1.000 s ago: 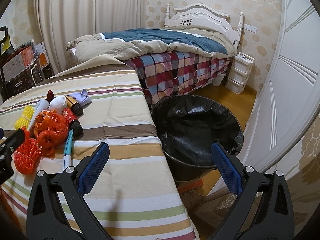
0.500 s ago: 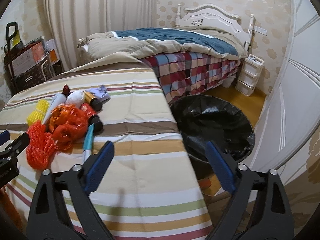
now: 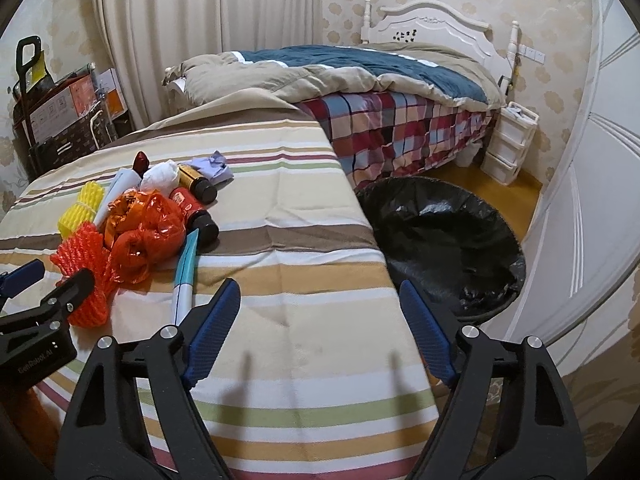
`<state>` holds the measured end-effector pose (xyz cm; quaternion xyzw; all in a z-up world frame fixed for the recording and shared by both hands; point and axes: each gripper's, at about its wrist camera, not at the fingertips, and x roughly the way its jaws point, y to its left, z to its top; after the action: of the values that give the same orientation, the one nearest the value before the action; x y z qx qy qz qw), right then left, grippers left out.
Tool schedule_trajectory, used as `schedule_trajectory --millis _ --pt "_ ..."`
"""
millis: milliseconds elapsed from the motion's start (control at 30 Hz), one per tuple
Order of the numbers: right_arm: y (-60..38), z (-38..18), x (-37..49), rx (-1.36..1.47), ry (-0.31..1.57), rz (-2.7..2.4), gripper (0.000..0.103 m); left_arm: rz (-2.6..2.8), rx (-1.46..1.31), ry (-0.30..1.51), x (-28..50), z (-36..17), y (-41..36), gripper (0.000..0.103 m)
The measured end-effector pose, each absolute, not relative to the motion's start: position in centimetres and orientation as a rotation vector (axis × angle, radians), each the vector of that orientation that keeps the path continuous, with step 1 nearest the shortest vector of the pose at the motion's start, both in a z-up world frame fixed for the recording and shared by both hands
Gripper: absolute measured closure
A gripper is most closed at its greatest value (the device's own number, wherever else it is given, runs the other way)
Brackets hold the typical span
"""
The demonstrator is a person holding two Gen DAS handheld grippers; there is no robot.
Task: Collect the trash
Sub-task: 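Lower the left tool onto the red foam net and close it, then grasp the teal-and-white tube with the right tool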
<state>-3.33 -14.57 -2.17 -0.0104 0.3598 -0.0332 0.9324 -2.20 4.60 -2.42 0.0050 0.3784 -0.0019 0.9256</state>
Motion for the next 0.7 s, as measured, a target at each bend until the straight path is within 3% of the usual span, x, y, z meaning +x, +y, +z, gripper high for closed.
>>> schedule_trajectory --millis 300,533,567,700 --pt "-13.9 -2.6 -3.1 -0.03 0.746 -0.065 0.024 -0.027 -0.003 0.774 -2.1 -2.0 4.3 0.019" --pt "-13.9 -2.5 -3.1 -0.031 0.744 -0.063 0.024 -0.049 -0.034 0.814 -1.7 -2.6 4.6 0.044" --pt "-13.8 -2.6 -3.1 -0.032 0.744 -0.061 0.024 -0.059 -0.04 0.818 -1.7 -2.6 4.7 0.052" --pt "-13.4 -2.7 -3.1 -0.037 0.744 -0.052 0.024 -0.072 -0.036 0.81 -2.3 -2.5 4.7 0.055"
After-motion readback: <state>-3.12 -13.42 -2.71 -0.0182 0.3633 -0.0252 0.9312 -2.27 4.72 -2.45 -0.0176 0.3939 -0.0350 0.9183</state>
